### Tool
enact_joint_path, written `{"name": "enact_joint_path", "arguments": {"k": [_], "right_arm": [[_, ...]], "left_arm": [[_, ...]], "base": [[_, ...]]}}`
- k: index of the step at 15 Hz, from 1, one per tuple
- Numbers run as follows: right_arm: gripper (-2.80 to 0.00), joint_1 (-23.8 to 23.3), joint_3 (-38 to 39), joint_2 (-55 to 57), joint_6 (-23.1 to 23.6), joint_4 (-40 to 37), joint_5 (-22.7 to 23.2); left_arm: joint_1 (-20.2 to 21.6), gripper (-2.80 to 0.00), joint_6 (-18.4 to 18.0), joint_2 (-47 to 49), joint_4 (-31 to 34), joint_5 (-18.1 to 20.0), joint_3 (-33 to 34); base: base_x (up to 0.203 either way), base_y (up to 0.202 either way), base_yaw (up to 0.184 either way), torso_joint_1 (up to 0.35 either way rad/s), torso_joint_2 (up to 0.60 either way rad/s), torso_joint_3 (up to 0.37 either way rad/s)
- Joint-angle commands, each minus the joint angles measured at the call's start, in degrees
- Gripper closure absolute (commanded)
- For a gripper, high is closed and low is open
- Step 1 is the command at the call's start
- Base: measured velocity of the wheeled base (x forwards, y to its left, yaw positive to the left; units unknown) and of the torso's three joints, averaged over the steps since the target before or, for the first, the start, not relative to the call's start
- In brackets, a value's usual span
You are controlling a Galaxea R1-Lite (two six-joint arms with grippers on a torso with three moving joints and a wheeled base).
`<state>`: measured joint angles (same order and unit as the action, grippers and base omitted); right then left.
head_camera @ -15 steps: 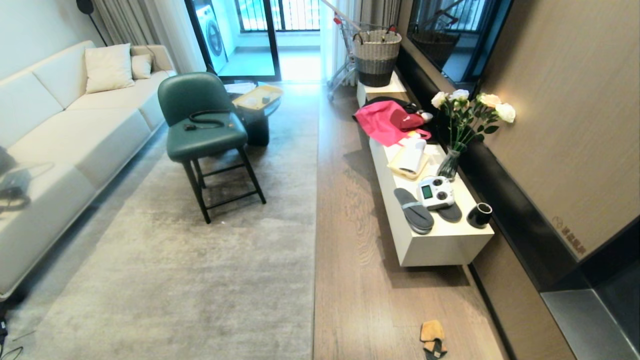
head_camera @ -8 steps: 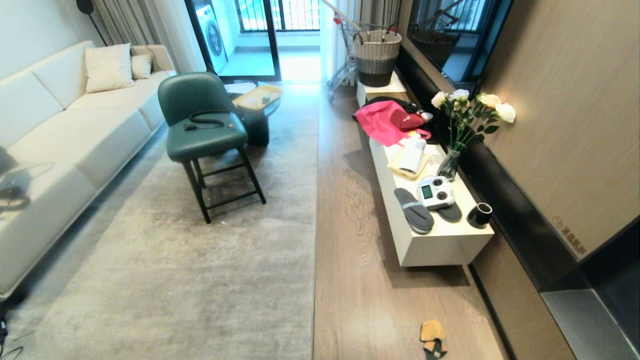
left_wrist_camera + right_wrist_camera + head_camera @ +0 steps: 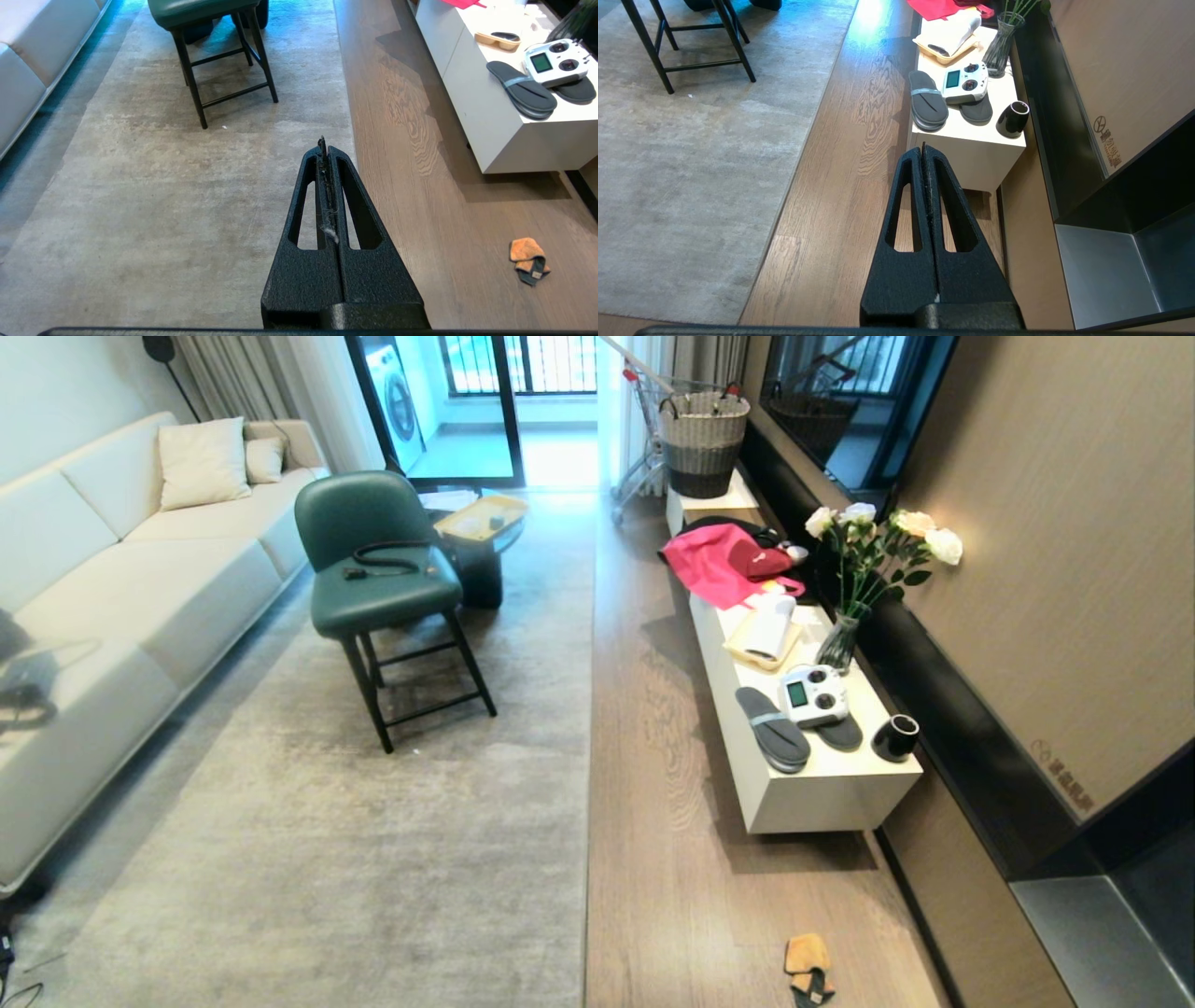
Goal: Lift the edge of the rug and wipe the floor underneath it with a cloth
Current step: Pick up the rag
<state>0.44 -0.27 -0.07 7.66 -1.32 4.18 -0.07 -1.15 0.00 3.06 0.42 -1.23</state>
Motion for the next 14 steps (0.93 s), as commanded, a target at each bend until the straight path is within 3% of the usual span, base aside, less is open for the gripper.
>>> {"name": "enact_joint_path", "arguments": {"k": [1,8,14], "right_arm": [[0.00,0.0,0.0,0.1,0.1,0.0,0.0],[0.00,0.0,0.0,0.1,-0.6,0.0,-0.1],[0.00,0.0,0.3,0.1,-0.9,1.1,-0.2]], "left_arm": [[0.0,0.00,0.0,0.0,0.0,0.0,0.0],[0.0,0.00,0.0,0.0,0.0,0.0,0.0],[0.0,0.00,0.0,0.0,0.0,0.0,0.0]], "base": [[0.000,0.000,0.000,0.000,0.00,0.000],[0.000,0.000,0.000,-0.011,0.01,0.014],[0.000,0.000,0.000,-0.103,0.24,0.135]]}}
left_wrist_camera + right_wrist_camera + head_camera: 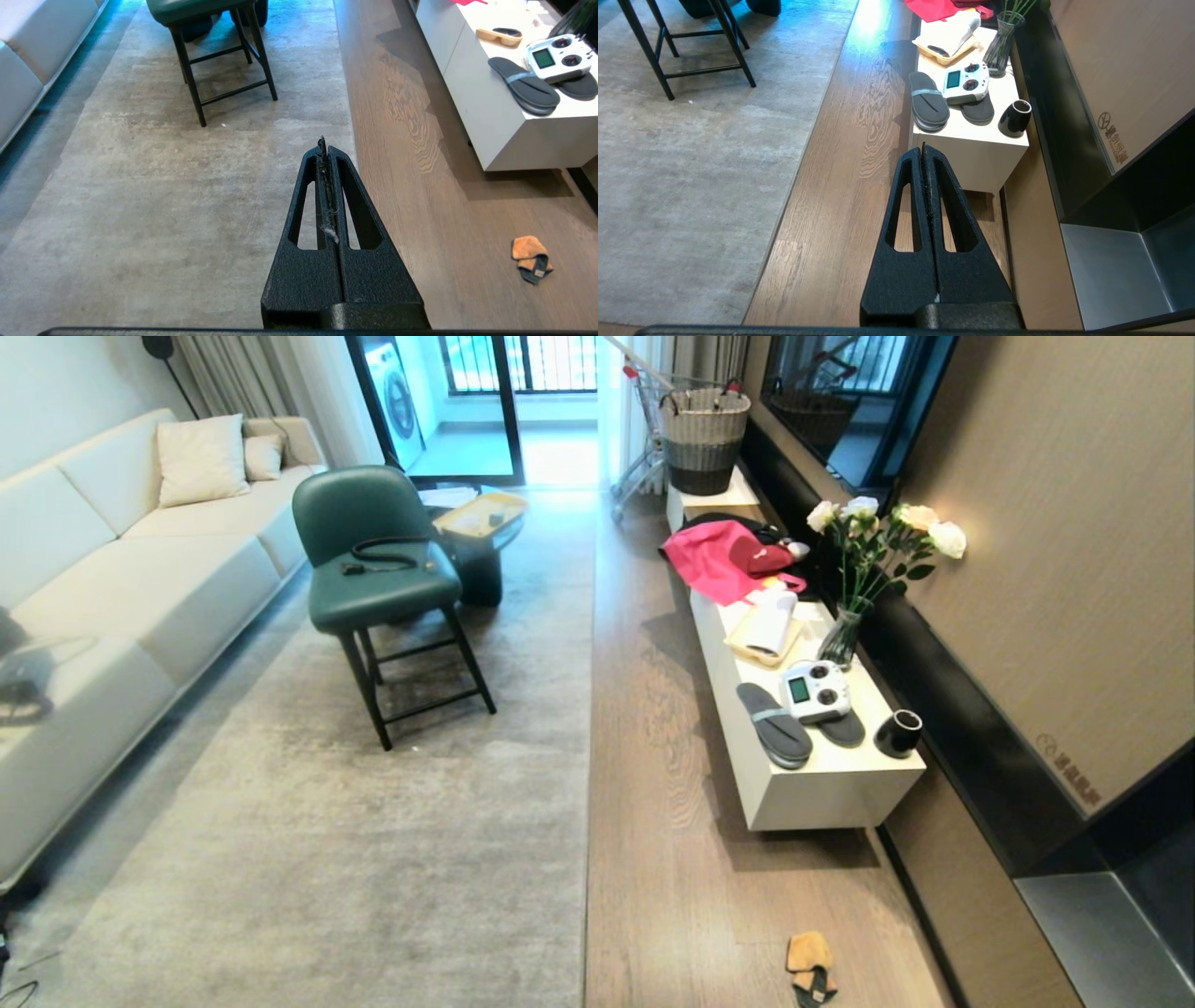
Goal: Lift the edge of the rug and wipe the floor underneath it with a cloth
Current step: Pick up the rag
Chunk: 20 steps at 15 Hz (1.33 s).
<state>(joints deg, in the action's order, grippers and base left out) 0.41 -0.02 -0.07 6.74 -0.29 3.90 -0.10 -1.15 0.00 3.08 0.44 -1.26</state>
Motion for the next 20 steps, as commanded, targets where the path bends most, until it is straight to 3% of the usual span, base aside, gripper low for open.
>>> {"name": "enact_joint_path", "arguments": {"k": [1,20], "right_arm": [[0.00,0.0,0.0,0.1,0.0,0.0,0.1],[0.00,0.0,0.0,0.1,-0.8,0.0,-0.1]], "left_arm": [[0.0,0.00,0.0,0.0,0.0,0.0,0.0],[0.0,0.00,0.0,0.0,0.0,0.0,0.0]], "base": [[0.000,0.000,0.000,-0.133,0.29,0.165],[0.000,0.000,0.000,-0.136,0.33,0.191]]}}
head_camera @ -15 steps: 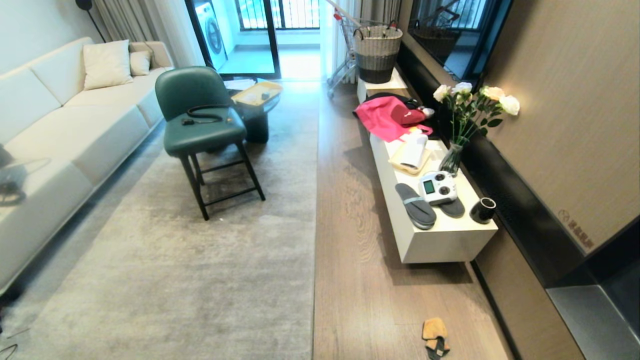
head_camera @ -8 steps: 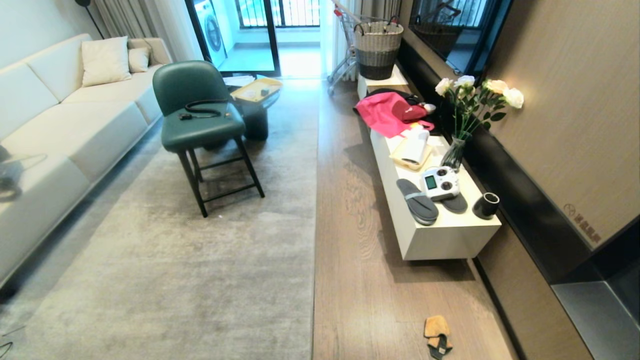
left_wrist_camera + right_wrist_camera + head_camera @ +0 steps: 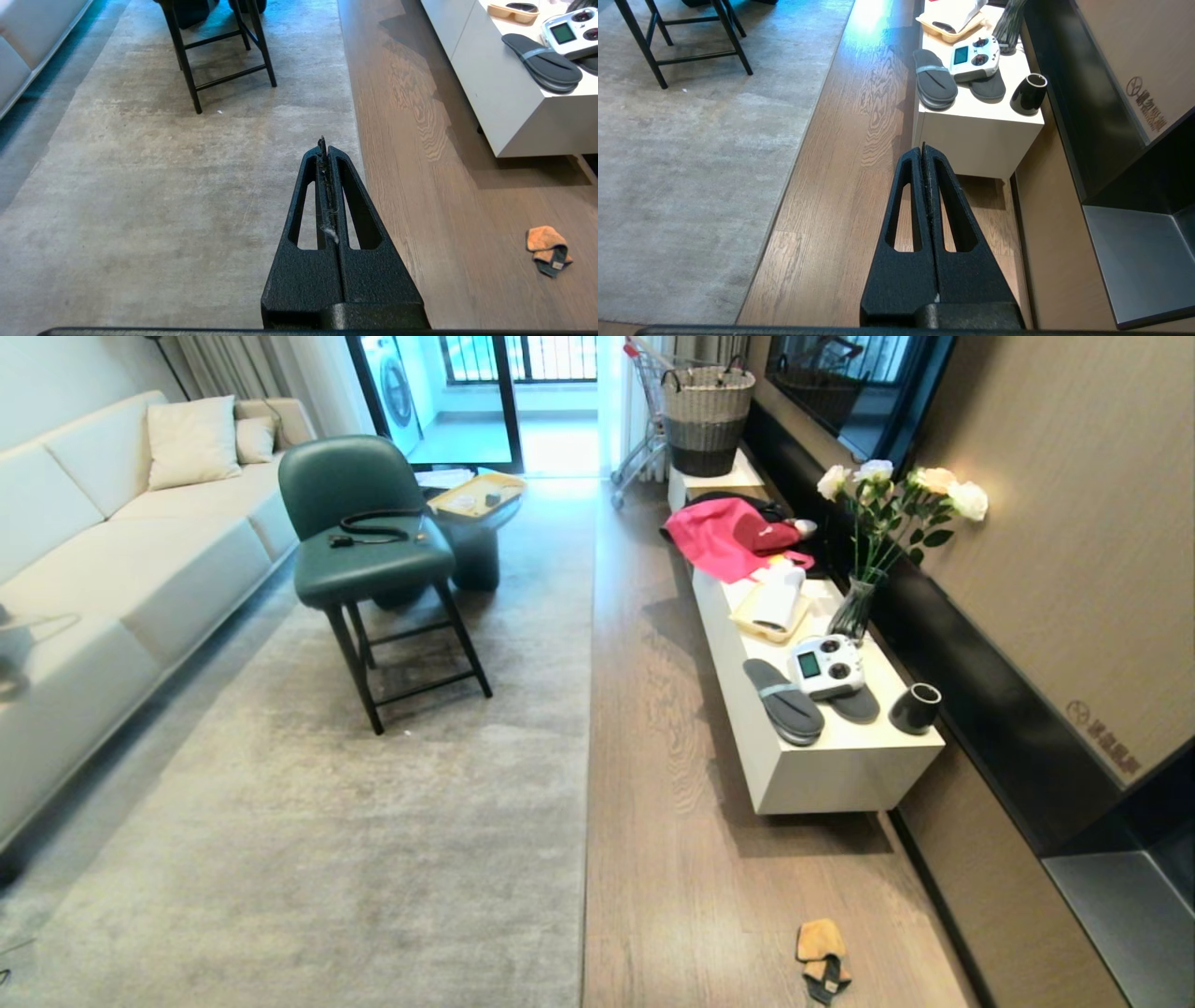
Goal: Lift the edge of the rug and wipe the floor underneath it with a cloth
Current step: Pick up the rag
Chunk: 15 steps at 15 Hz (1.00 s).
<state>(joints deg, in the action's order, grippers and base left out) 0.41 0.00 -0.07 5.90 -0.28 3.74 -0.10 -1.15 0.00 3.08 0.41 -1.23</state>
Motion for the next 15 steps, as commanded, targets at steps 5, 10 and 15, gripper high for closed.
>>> {"name": "enact_joint_path", "arguments": {"k": [5,10,15], "right_arm": [[0.00,0.0,0.0,0.1,0.1,0.0,0.0],[0.00,0.0,0.0,0.1,0.1,0.0,0.0],[0.00,0.0,0.0,0.1,0.1,0.0,0.0]], "left_arm": [[0.0,0.00,-0.1,0.0,0.0,0.0,0.0],[0.0,0.00,0.0,0.0,0.0,0.0,0.0],[0.0,0.00,-0.1,0.0,0.0,0.0,0.0]], "base": [[0.000,0.000,0.000,-0.156,0.42,0.260],[0.000,0.000,0.000,-0.180,0.54,0.356],[0.000,0.000,0.000,-0.147,0.52,0.367]]}}
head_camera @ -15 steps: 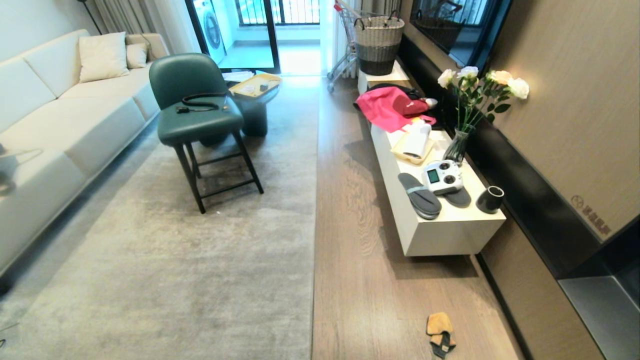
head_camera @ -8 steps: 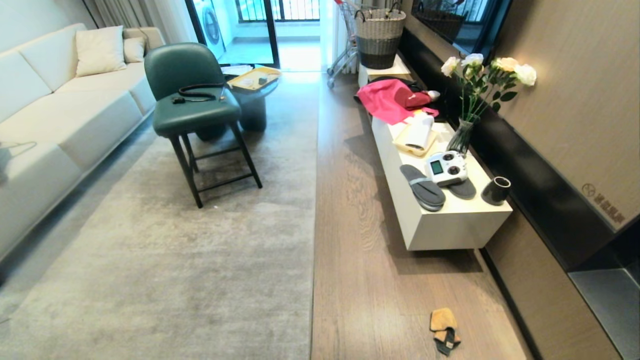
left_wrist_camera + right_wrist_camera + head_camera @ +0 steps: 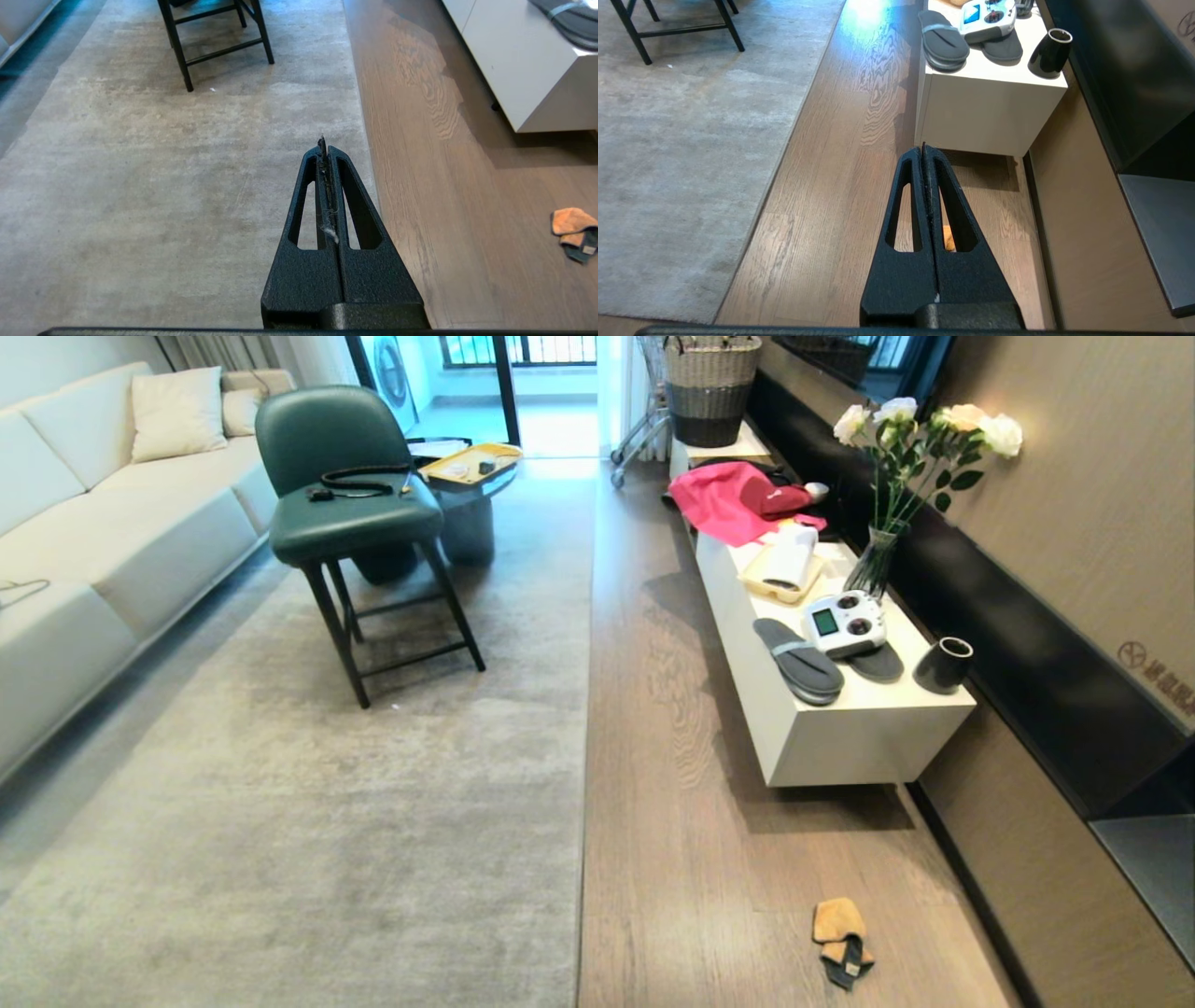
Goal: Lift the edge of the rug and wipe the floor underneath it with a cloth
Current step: Pick up the rag
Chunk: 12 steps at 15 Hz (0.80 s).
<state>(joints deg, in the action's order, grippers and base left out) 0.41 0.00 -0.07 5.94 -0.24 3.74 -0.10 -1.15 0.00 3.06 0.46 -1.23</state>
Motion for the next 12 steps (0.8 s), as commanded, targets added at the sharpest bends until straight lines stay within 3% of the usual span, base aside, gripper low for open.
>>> {"name": "enact_joint_path", "arguments": {"k": [1,12], "right_arm": [[0.00,0.0,0.0,0.1,0.0,0.0,0.0],[0.00,0.0,0.0,0.1,0.0,0.0,0.0]], "left_arm": [[0.0,0.00,0.0,0.0,0.0,0.0,0.0],[0.0,0.00,0.0,0.0,0.0,0.0,0.0]], "base": [[0.000,0.000,0.000,-0.124,0.49,0.369],[0.000,0.000,0.000,-0.053,0.45,0.402]]}}
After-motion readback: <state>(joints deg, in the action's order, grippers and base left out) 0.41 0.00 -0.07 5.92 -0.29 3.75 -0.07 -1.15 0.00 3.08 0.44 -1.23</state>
